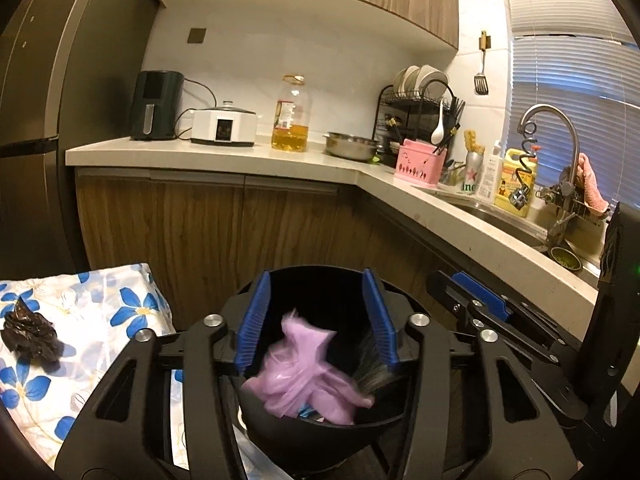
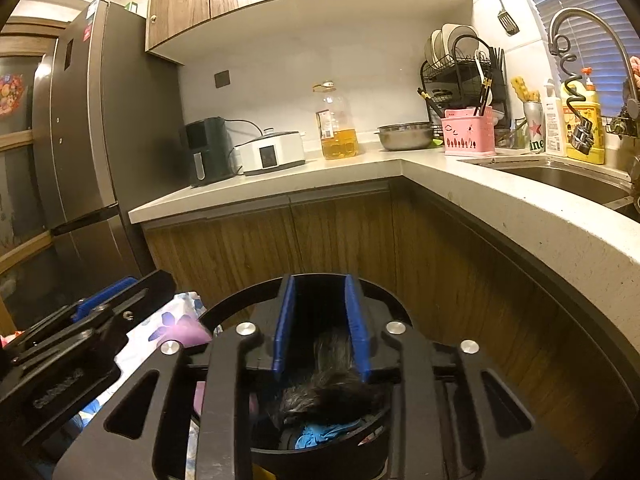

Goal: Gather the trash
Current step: 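Carry both bags over the black bin and open both tools to release them, then move both open tools back from the bin to the trash pile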

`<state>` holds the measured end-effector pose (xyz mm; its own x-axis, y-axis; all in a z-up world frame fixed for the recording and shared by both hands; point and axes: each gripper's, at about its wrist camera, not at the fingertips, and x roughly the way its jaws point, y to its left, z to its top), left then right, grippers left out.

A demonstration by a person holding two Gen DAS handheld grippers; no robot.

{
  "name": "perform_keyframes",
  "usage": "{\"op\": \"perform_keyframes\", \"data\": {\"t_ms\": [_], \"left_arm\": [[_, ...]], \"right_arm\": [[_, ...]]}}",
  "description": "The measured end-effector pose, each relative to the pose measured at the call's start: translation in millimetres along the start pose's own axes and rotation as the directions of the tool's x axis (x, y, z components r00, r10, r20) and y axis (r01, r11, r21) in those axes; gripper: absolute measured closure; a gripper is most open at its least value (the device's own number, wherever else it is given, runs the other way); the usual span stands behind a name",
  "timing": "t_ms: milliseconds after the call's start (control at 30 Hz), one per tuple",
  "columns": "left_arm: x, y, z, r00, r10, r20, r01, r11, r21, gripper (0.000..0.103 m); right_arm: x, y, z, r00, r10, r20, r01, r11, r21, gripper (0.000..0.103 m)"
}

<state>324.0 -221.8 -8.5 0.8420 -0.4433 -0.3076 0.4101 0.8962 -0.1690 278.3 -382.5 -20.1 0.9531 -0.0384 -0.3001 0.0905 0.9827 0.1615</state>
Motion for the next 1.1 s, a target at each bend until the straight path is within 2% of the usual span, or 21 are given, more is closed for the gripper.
{"op": "perform_keyframes", "data": {"t_ms": [67, 133, 400, 500, 600, 933, 1100], "left_arm": [[-2, 4, 0, 1.0, 0.011, 0.0, -0.011, 1.0, -0.014, 0.047], [-6, 9, -1, 1.0, 0.014, 0.007, -0.014, 0.999, -0.033, 0.044], [-33, 29, -10, 0.994, 0.104, 0.016, -0.103, 0.991, -0.082, 0.022], [-47, 35, -16, 0.99, 0.139, 0.009, -0.138, 0.986, -0.095, 0.017], [-62, 41, -22, 0.987, 0.163, 0.001, -0.162, 0.98, -0.113, 0.014], [-131, 48, -39, 0.973, 0.228, 0.043, -0.221, 0.967, -0.124, 0.009], [-169, 53, -52, 0.953, 0.295, 0.063, -0.286, 0.95, -0.124, 0.009]], "right_arm": [[0, -3, 0, 1.0, -0.005, -0.003, 0.005, 1.0, 0.006, 0.073], [-1, -4, -1, 1.0, -0.008, -0.006, 0.008, 1.0, 0.012, 0.068], [-16, -1, -6, 1.0, -0.01, -0.009, 0.011, 1.0, 0.018, 0.039], [-25, 4, -9, 1.0, -0.006, -0.002, 0.006, 1.0, 0.012, 0.028], [-37, 11, -13, 1.0, 0.0, 0.01, 0.0, 1.0, -0.001, 0.023], [-69, 26, -21, 1.0, 0.024, 0.009, -0.024, 1.0, 0.011, 0.014], [-85, 42, -29, 0.999, 0.053, 0.011, -0.053, 0.999, -0.008, 0.013]]}}
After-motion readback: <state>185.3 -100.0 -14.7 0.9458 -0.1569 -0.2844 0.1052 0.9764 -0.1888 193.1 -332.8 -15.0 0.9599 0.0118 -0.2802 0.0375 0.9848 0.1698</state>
